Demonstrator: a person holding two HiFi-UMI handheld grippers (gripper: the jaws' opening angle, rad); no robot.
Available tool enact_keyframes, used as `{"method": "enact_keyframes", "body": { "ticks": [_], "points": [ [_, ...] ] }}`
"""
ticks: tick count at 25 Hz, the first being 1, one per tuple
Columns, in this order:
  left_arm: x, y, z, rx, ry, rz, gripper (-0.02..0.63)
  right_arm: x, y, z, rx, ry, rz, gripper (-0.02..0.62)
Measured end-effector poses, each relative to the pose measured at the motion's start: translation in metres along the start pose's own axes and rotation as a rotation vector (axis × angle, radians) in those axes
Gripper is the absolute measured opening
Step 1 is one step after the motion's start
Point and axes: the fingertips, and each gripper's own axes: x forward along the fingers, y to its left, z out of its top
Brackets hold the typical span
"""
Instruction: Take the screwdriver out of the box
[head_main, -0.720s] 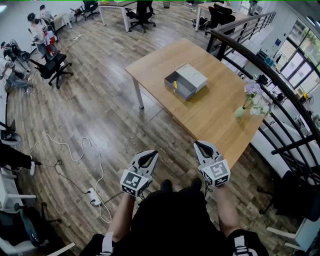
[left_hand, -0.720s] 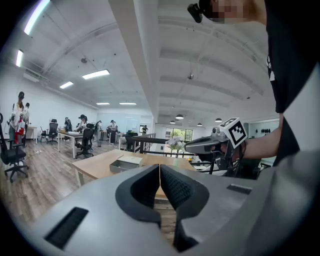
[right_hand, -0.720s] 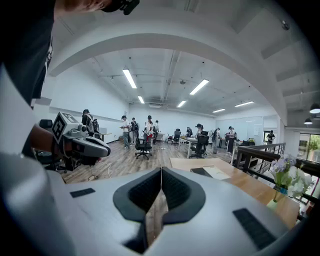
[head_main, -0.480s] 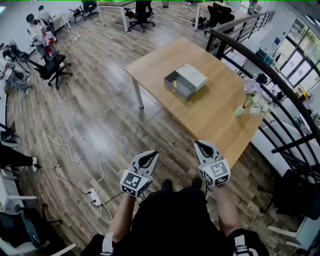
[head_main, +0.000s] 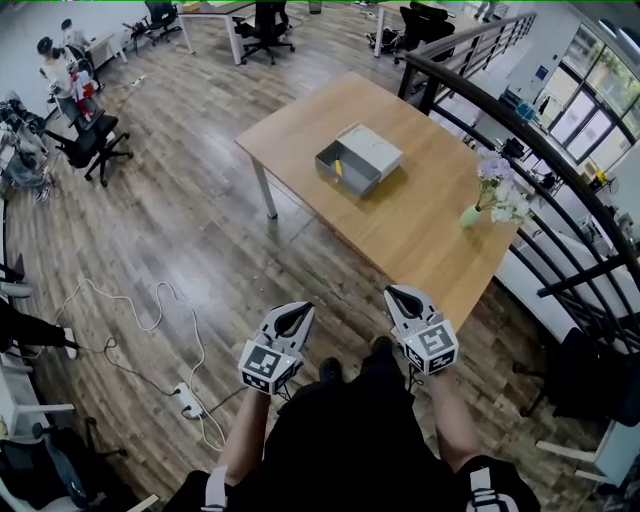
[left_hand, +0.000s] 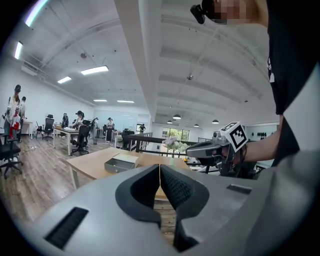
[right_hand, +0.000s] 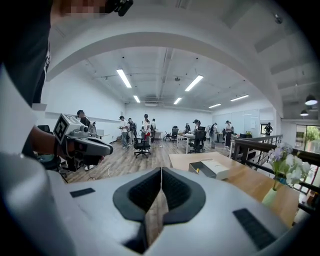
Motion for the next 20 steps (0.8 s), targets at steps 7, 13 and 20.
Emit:
{"method": "enact_keyframes", "body": {
  "ticks": [7, 13, 20],
  "points": [
    [0.012, 0.003, 0.0, -0.013, 0.009, -0.004, 0.025, 0.002, -0.014, -0.001, -0.018, 0.015, -0.016, 0.026],
    [0.032, 0.011, 0.007, -0.003, 0.031, -0.008, 0.025, 0.017, -0.034, -0.009, 0.011, 0.032, -0.015, 0.026],
    [0.053, 0.037, 0.02, 0.005, 0.037, 0.018, 0.025, 0.047, -0.063, 0.004, 0.024, 0.012, -0.008, 0.026]
  ]
}}
